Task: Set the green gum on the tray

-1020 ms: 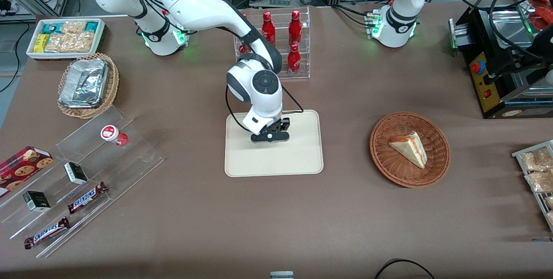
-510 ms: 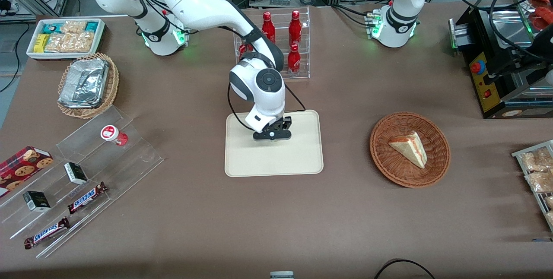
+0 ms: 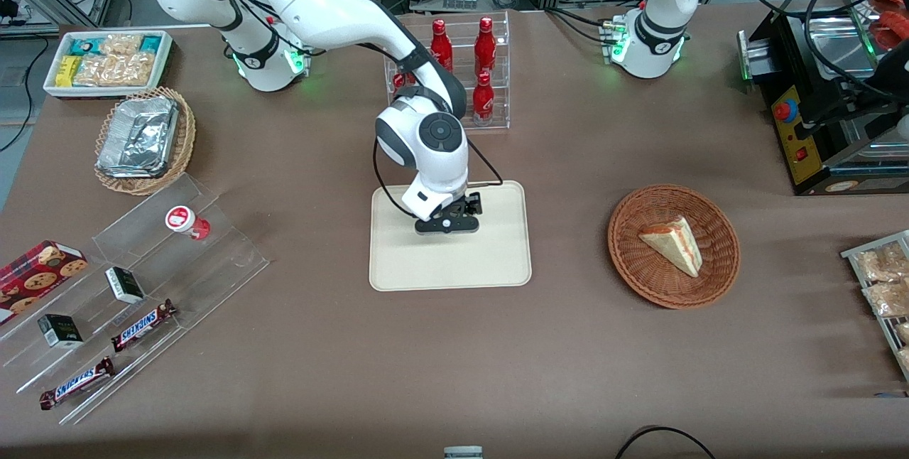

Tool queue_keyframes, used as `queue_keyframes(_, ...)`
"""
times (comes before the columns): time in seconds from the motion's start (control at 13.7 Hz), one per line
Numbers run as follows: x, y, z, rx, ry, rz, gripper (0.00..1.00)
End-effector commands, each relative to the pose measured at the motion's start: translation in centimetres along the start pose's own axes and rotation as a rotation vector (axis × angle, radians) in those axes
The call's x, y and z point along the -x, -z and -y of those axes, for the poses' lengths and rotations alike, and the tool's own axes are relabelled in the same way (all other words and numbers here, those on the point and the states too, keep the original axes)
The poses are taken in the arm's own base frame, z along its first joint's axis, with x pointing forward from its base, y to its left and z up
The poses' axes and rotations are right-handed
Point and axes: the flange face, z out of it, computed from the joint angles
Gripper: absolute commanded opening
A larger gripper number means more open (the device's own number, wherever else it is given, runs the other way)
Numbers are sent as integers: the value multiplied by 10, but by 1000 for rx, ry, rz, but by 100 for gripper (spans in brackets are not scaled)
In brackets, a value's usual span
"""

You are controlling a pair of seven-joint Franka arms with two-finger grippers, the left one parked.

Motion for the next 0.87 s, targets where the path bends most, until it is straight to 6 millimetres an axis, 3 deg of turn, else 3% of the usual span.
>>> queue_keyframes(0.0,-16,60,-32,21,-40,12,99)
queue_keyframes(0.36,-31,171,-107,9,-62,53,99)
queue_keyframes(0.66,-44,219,-187,17,-33,144,99)
queue_keyframes(0.8,-56,237,-239,-3,-10,186,99)
